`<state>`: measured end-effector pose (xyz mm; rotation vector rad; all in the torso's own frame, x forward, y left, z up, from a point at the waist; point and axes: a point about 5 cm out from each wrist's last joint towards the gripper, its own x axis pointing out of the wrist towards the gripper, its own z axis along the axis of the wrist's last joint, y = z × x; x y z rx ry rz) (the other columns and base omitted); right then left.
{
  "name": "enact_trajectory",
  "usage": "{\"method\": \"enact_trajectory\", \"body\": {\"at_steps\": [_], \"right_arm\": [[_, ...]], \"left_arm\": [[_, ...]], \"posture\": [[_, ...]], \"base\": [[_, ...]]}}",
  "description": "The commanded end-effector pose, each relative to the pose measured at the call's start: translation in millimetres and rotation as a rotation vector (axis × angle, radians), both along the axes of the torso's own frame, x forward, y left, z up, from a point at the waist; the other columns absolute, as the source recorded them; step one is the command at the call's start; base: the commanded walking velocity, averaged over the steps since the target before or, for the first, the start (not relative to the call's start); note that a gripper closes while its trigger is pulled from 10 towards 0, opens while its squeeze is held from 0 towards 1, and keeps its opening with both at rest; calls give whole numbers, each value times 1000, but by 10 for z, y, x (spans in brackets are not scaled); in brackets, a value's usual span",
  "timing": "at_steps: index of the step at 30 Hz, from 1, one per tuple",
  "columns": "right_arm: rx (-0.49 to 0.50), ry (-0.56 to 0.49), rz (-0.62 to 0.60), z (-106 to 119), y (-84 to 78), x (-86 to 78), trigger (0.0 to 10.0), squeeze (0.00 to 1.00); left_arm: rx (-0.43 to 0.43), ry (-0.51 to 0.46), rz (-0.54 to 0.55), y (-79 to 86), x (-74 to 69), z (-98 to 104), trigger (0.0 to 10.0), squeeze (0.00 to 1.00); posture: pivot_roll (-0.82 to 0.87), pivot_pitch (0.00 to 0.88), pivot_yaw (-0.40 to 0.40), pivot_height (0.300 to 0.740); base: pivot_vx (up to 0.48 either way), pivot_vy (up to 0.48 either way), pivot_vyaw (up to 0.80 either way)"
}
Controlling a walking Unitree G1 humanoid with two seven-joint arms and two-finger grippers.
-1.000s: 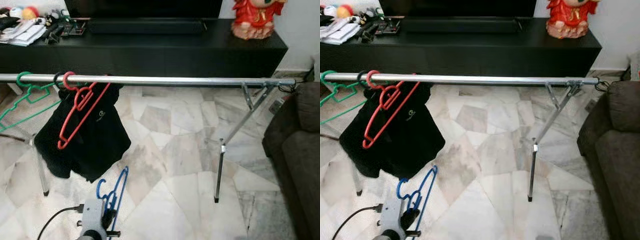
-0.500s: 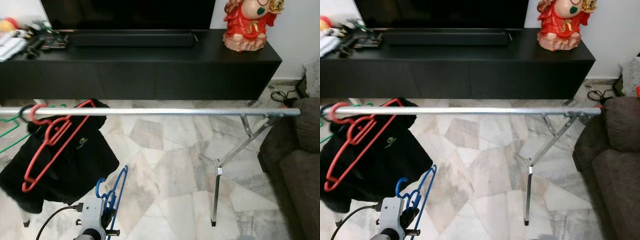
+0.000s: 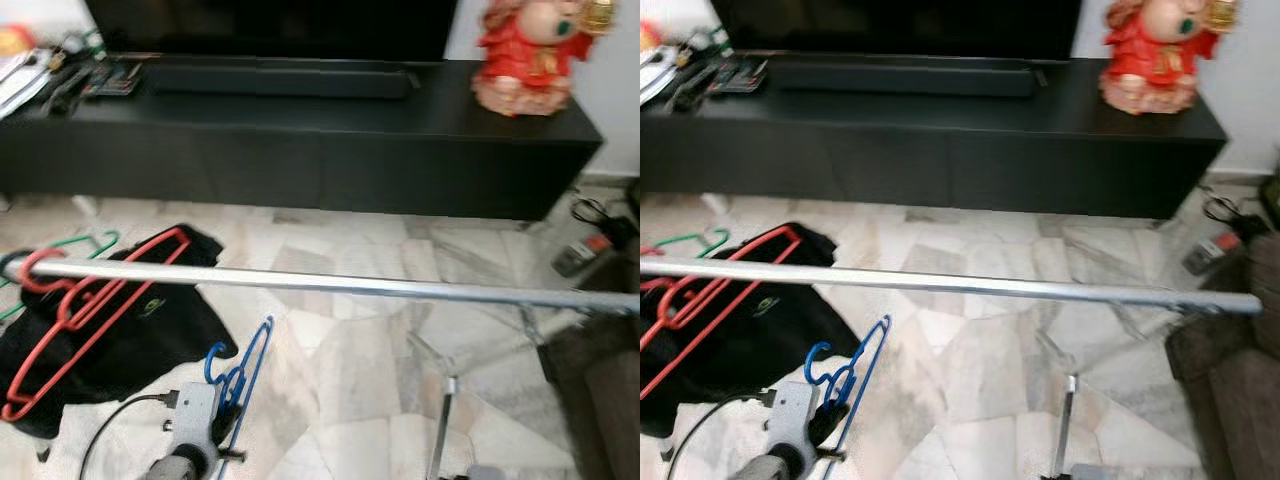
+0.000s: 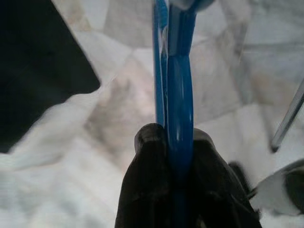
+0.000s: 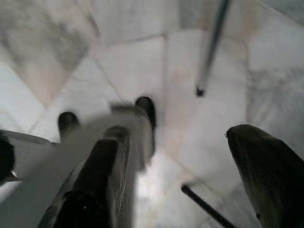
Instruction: Hang hanger
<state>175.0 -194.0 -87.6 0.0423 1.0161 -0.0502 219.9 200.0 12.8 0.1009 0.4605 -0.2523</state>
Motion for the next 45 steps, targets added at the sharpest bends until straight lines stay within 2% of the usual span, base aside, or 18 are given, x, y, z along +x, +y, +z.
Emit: {"method": "enact_trajectory", "body": {"at_steps": [1,3,4,7,12,17,26,35,45], "right_arm": [[12,62,-10,-80,19,-175,10000,0],[11,60,-9,-75,26,-159,10000,0],[11,60,-9,-75,26,-159,10000,0],[11,58,-8,-73,42,-148,10000,0],[0,63,-6,-75,-48,-188,10000,0],[-7,71,-12,-80,-143,-245,10000,0],[-5,77,-13,-91,-167,-291,10000,0],[9,61,-3,-87,-53,-229,10000,0],[10,63,-2,-87,-41,-222,10000,0]], "left_arm": [[15,-66,-130,-126,49,129,10000,0],[36,-128,-203,-162,119,268,10000,0],[36,-128,-203,-162,119,268,10000,0],[75,-205,-263,-194,231,451,10000,0],[50,-331,-290,-274,389,761,10000,0],[57,-382,-289,-281,450,903,10000,0],[33,-395,-206,-223,518,971,10000,0],[0,-418,-138,-184,571,1037,10000,0],[-7,-429,-60,-115,637,1092,10000,0]], "posture": [[-40,228,9,740],[-40,228,9,740],[-40,228,9,740],[-45,228,9,740],[-45,228,9,740],[-44,227,9,740],[-42,226,8,740],[-45,225,7,740],[-45,222,9,740]], "base": [[0,0,0],[0,0,0],[0,0,0],[0,0,0],[0,0,0],[0,0,0],[0,0,0],[0,0,0],[0,0,0]]}}
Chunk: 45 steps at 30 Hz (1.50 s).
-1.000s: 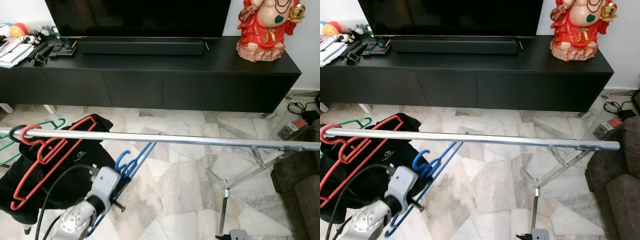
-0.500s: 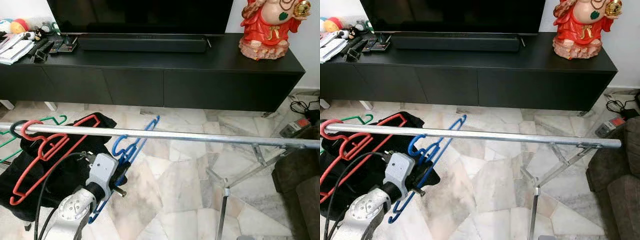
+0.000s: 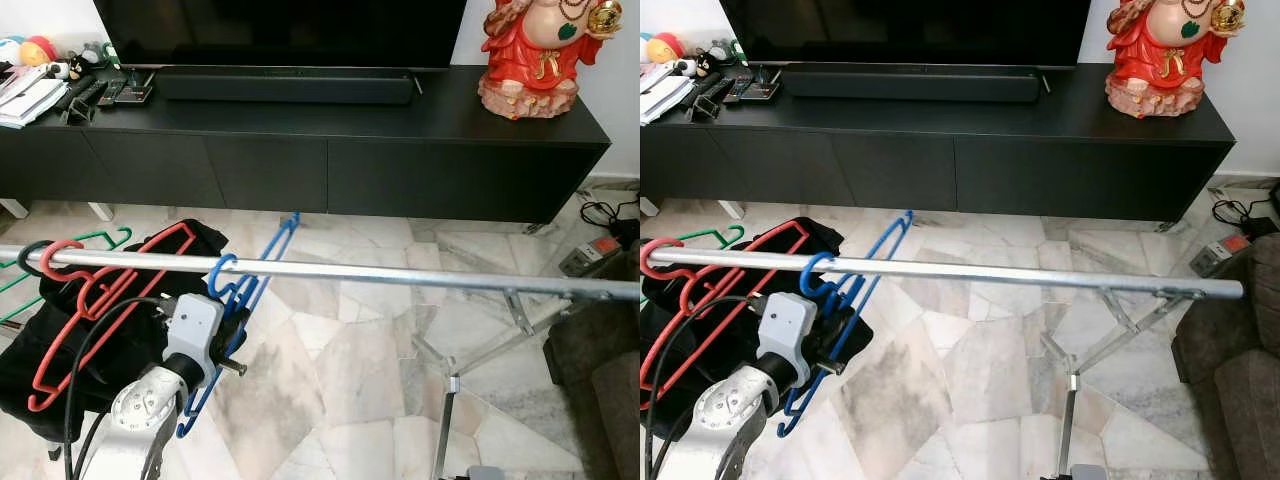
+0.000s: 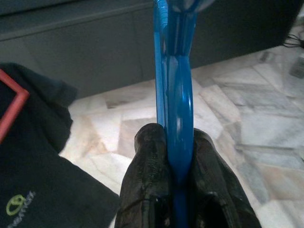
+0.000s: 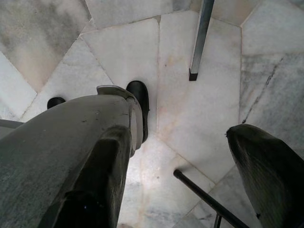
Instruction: Hang hanger
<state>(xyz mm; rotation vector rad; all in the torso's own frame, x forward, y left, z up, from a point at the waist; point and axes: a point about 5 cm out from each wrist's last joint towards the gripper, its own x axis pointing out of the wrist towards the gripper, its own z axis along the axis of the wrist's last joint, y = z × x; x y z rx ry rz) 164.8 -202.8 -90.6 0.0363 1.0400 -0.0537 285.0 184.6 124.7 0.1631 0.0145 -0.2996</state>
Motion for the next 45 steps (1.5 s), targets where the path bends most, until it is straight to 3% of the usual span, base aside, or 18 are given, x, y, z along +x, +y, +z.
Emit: {"method": "enact_trajectory", "body": {"at_steps": [1,8,12,20,21,22,23,35,45], "right_arm": [[11,44,-5,-60,5,-145,10000,0],[7,55,-8,-71,-43,-199,10000,0],[10,59,-2,-83,-12,-215,10000,0],[13,53,3,-67,28,-150,10000,0],[10,51,3,-53,-5,-126,10000,0],[9,51,2,-50,-13,-121,10000,0],[8,50,2,-45,-26,-116,10000,0],[10,46,-5,-42,-12,-98,10000,0],[26,45,4,-62,154,-88,10000,0]], "left_arm": [[7,25,45,61,8,-38,10000,0],[29,70,88,85,45,-102,10000,0],[99,203,149,144,10,-324,10000,0],[32,248,181,116,-52,-393,10000,0],[7,237,181,86,-57,-374,10000,133],[2,234,182,80,-57,-369,10000,133],[-6,228,177,61,-59,-360,10000,1000],[-72,130,204,-3,-115,-223,10000,1000],[-135,60,238,21,-301,-115,10000,1000]], "posture": [[-46,221,9,740],[-47,214,12,740],[-49,207,15,740],[-44,203,19,740],[-42,206,18,740],[-42,206,18,740],[-43,207,17,740],[-41,223,20,740],[-34,223,24,740]], "base": [[0,0,0],[0,0,0],[0,0,0],[0,0,0],[0,0,0],[0,0,0],[0,0,0],[0,0,0],[0,0,0]]}}
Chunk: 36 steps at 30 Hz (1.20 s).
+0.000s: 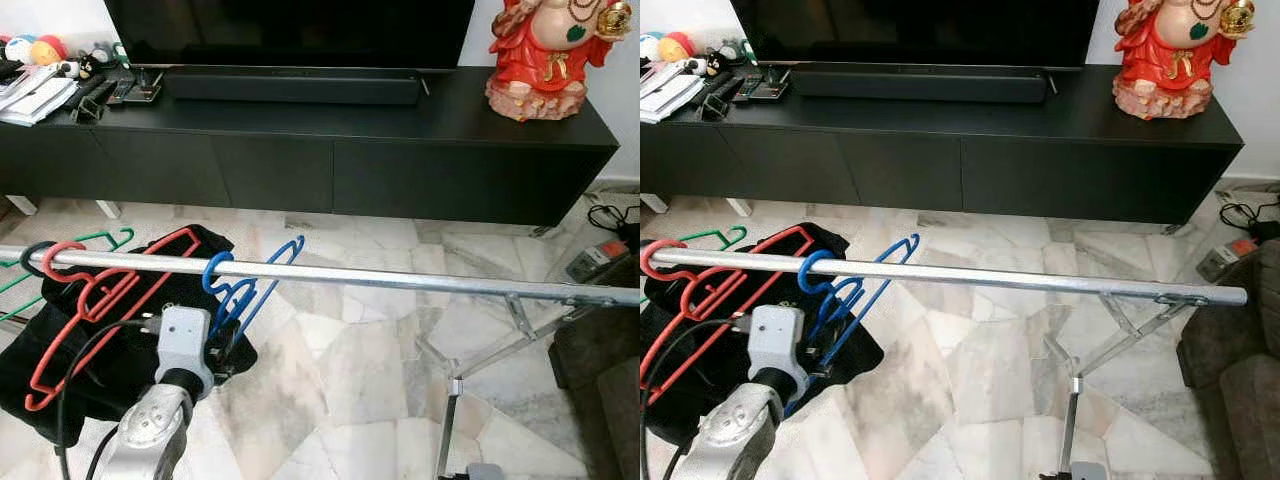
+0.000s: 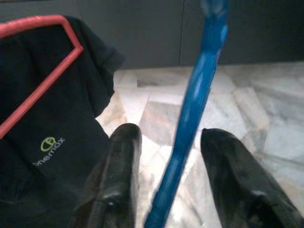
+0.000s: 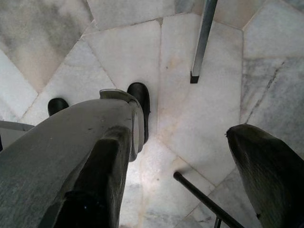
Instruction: Hang hanger
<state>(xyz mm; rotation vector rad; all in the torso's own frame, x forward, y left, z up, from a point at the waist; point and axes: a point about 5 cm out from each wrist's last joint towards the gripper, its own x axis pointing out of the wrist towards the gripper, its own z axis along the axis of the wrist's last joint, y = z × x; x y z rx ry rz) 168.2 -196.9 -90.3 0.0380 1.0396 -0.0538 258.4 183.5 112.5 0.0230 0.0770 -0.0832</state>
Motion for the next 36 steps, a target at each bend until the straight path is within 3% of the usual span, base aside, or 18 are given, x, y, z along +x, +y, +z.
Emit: {"method": "enact_trajectory", "body": {"at_steps": [1,13,14,15,16,29,36], "right_arm": [[26,46,7,-67,104,-124,10000,0],[22,44,9,-66,84,-128,10000,0],[21,44,10,-67,85,-130,10000,0],[21,45,11,-68,86,-132,10000,0],[21,45,13,-68,87,-134,10000,0],[22,45,12,-69,88,-134,10000,0],[22,43,9,-64,83,-123,10000,0]], "left_arm": [[-7,-6,16,29,-58,3,10000,1000],[-32,-63,35,-14,-252,89,10000,1000],[-29,-61,35,-12,-263,74,10000,718],[-26,-60,36,-10,-271,64,10000,718],[-14,-57,40,-1,-275,49,10000,0],[9,-12,197,184,-315,-101,10000,0],[2,-15,198,170,-313,-102,10000,0]], "posture": [[-34,223,24,740],[-23,201,29,740],[-22,199,30,740],[-22,198,30,740],[-22,194,30,740],[-23,210,31,740],[-21,215,31,740]], "base": [[0,0,0],[0,0,0],[0,0,0],[0,0,0],[0,0,0],[0,0,0],[0,88,0]]}}
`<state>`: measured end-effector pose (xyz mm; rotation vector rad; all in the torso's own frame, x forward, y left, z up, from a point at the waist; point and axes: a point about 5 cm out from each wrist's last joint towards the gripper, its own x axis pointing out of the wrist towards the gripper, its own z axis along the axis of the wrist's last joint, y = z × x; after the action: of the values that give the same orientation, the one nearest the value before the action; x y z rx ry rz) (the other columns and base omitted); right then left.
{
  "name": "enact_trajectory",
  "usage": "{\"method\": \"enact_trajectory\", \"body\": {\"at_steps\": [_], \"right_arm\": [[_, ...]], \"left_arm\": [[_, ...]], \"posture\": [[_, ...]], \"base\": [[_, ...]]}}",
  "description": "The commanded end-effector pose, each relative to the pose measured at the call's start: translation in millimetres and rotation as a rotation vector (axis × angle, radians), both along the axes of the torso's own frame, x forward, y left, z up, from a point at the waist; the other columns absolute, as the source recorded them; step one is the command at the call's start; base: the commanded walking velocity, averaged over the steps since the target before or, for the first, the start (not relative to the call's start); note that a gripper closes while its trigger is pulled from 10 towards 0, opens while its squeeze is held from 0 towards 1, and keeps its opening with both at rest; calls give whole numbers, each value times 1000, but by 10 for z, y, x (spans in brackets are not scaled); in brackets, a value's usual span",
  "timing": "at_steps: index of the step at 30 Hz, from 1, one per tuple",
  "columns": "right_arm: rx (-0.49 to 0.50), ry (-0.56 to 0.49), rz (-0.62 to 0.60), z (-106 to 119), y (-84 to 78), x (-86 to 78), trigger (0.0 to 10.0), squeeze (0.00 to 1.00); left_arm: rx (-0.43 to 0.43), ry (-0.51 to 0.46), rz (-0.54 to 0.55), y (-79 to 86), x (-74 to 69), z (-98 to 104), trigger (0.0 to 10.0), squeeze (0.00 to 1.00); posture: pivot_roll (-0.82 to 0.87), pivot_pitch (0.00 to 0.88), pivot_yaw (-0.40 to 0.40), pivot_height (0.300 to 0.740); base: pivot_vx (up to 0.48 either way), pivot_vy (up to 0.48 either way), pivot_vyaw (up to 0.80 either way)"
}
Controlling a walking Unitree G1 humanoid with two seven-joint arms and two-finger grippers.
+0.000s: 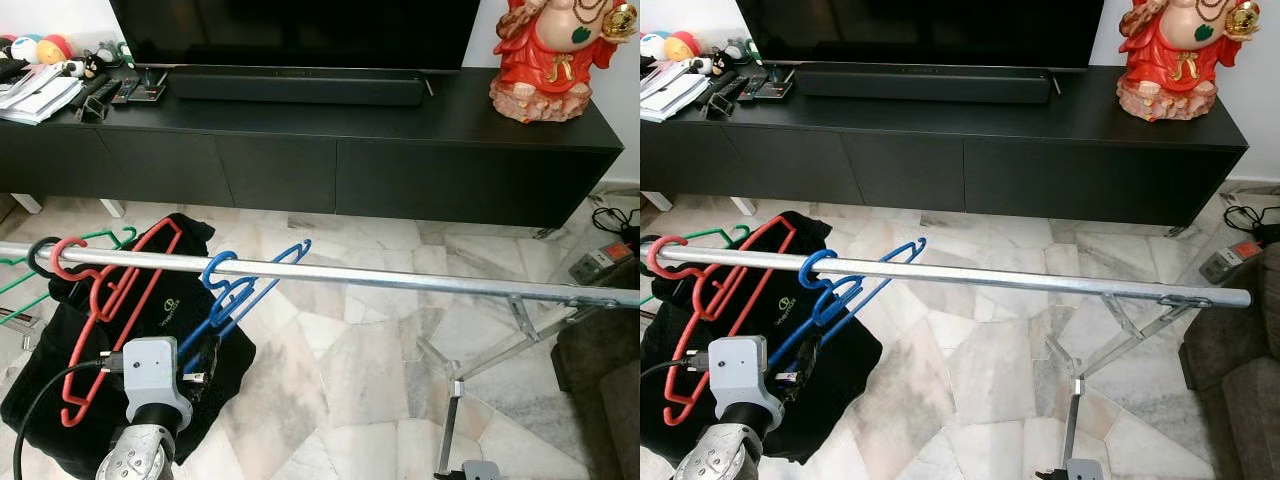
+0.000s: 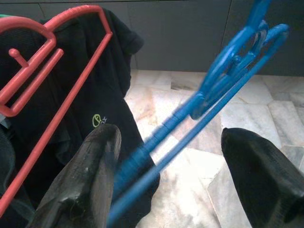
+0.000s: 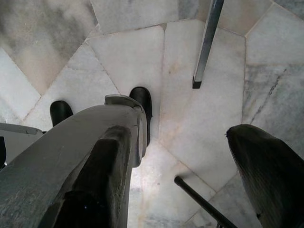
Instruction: Hang hanger
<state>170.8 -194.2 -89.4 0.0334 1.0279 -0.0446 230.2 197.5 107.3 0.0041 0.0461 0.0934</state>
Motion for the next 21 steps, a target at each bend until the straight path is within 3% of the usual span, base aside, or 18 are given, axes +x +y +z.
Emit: {"method": "enact_trajectory", "body": {"at_steps": [1,12,21], "right_arm": [[21,54,-1,-72,55,-147,10000,0],[21,54,0,-71,54,-145,10000,0],[13,40,-10,-50,33,-101,10000,0]], "left_arm": [[13,17,21,29,-27,-48,10000,0],[11,-9,4,-19,16,-7,10000,0],[15,-19,-23,-47,77,-19,10000,0]], "posture": [[-22,215,30,740],[-18,220,29,740],[-66,206,31,740]], "base": [[0,349,0],[0,320,0],[0,0,0]]}}
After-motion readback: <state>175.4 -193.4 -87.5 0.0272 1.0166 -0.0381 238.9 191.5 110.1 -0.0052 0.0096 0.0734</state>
